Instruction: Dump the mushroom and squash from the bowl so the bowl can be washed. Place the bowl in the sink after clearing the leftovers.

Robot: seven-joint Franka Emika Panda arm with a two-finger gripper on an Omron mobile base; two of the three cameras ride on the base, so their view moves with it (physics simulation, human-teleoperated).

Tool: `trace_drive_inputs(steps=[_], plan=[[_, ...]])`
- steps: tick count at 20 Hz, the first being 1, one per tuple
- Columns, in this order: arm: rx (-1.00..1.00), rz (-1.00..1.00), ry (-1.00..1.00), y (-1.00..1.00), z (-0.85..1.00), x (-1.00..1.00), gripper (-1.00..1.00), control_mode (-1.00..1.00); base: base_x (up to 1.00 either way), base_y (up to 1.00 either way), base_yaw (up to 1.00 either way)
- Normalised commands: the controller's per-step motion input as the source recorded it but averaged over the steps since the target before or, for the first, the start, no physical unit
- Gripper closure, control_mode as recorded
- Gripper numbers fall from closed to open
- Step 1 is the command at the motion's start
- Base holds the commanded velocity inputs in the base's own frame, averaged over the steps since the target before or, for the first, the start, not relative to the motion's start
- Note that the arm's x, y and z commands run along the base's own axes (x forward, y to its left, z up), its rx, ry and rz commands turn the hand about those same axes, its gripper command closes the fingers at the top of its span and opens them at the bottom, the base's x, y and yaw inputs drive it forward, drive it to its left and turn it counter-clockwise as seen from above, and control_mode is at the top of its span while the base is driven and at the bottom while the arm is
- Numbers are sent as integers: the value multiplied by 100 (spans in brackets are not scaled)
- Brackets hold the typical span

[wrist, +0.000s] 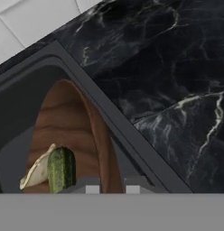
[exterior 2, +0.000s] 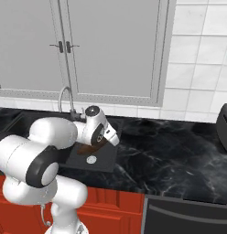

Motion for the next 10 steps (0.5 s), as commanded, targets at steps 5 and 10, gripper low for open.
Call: trace_drive_inputs(steps=[5,10], plan=[[-6,-1,0,0,-3,41,100,-100,0,0,0],[-11,0,0,8,-22,5,100,-100,0,0,0]])
